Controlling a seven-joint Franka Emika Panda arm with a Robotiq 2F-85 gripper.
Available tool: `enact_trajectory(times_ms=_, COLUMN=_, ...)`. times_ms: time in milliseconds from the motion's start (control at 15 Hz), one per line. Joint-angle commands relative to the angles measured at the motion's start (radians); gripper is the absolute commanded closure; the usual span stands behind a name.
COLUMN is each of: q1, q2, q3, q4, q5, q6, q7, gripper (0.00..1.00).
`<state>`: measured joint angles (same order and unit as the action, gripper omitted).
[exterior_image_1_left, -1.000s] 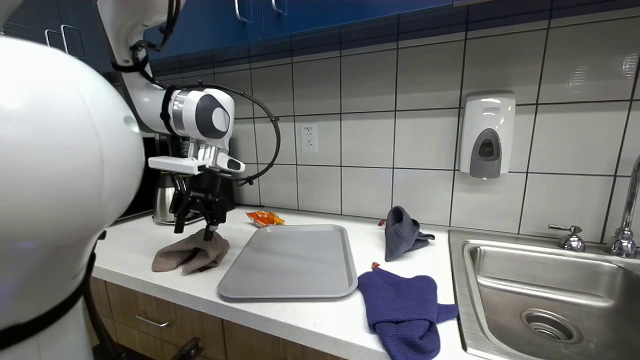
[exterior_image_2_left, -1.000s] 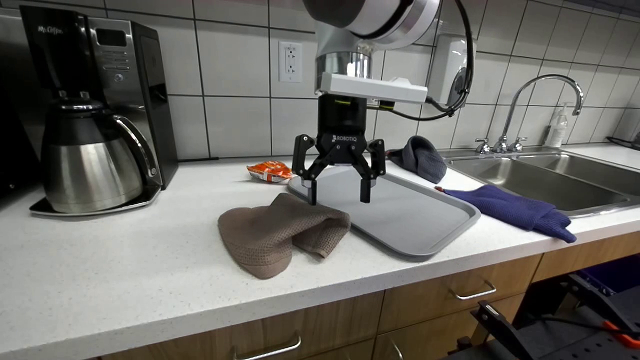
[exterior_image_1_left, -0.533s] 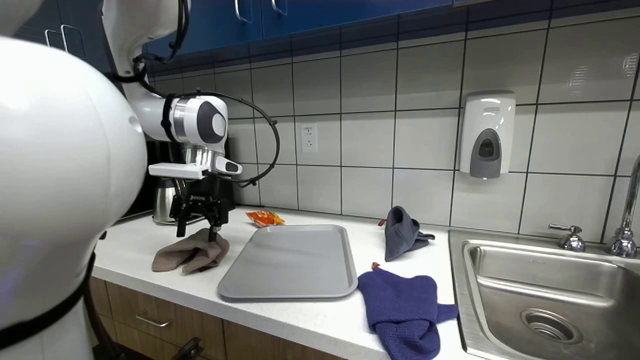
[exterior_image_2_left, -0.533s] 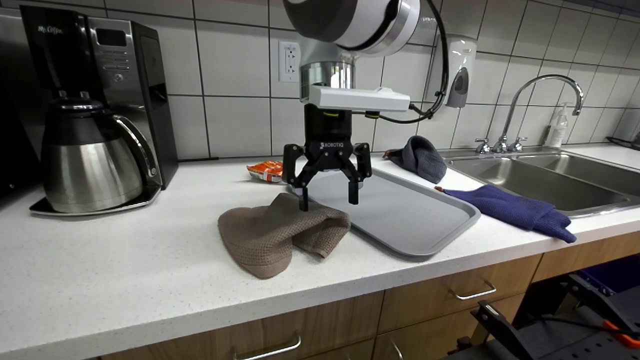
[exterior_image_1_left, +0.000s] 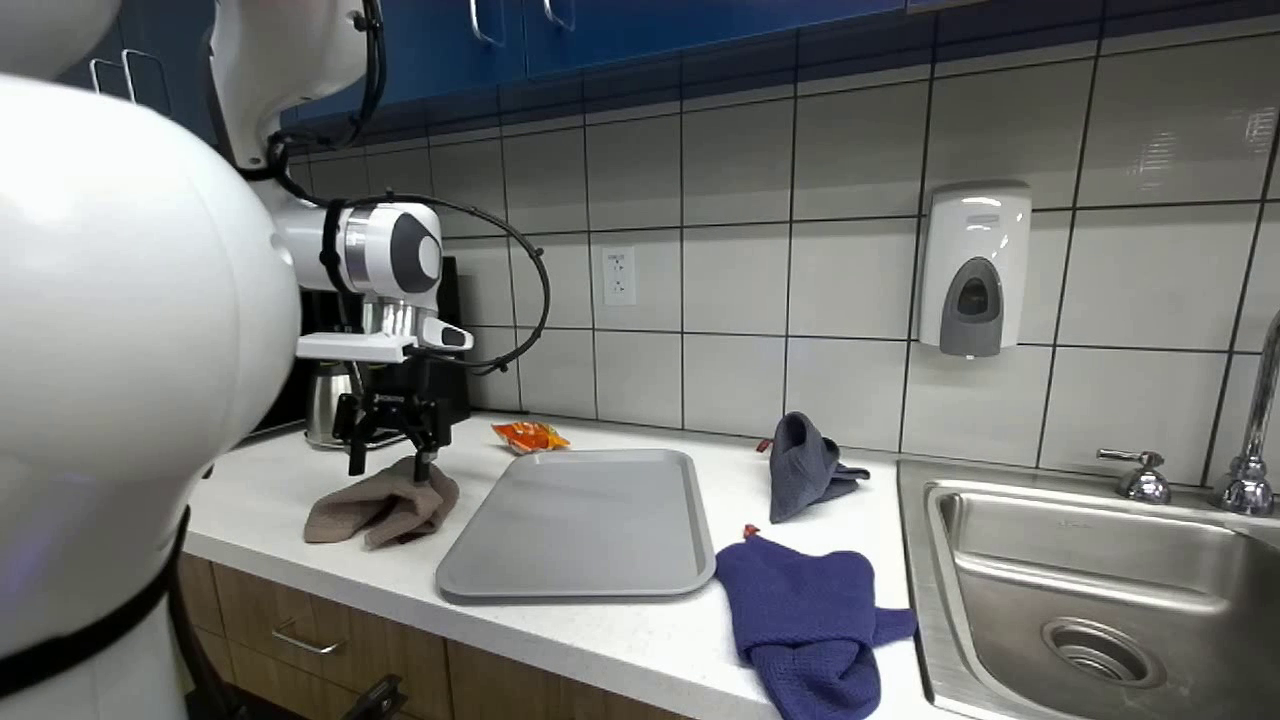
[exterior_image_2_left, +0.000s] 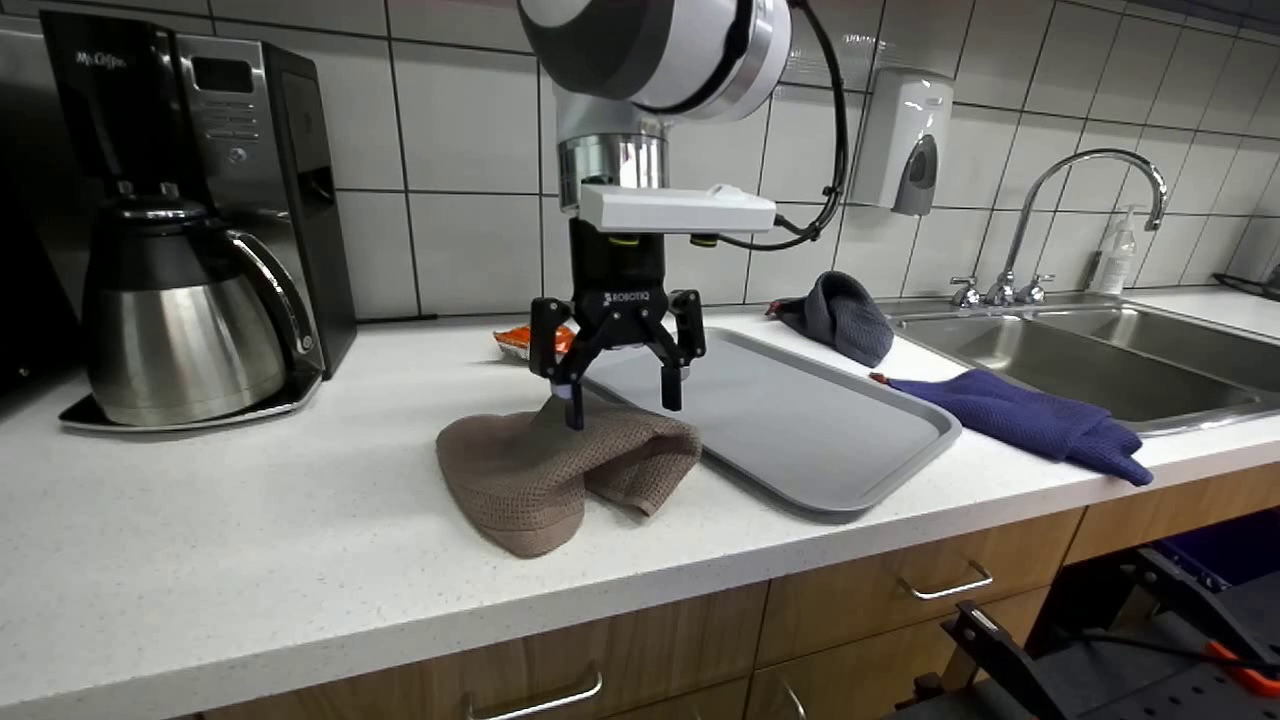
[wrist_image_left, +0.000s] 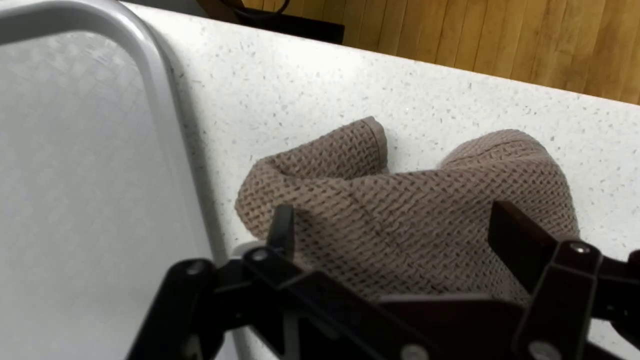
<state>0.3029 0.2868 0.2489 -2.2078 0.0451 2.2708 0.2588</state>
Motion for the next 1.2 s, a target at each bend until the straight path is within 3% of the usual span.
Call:
enact_trajectory(times_ms=0, q1=0.022, q2=0.052, q3=-0.013, q4=0.065, q5=-0.049, q6=-0.007, q7=0.007, gripper=0.0)
enact_trajectory(times_ms=400, q1=0.049, q2=0.128, q3=-0.03, q4=0.147, q5=-0.12, q6=-0.016, q7=0.004, gripper=0.0)
enact_trajectory(times_ms=1000, q1=0.065, q2=0.233, q3=-0.058, q4=0.235, q5=-0.136, q6=-0.024, q7=-0.001, gripper=0.0)
enact_trajectory(times_ms=1067, q1=0.065, q2=0.237, q3=-0.057, q4=0.241, q5=-0.133, q6=-0.024, q7=-0.006, gripper=0.25)
enact_trajectory(times_ms=1133, q1=0.066, q2=0.241, q3=-0.057, q4=0.244, q5=-0.133, q6=-0.024, q7=-0.008, gripper=0.28)
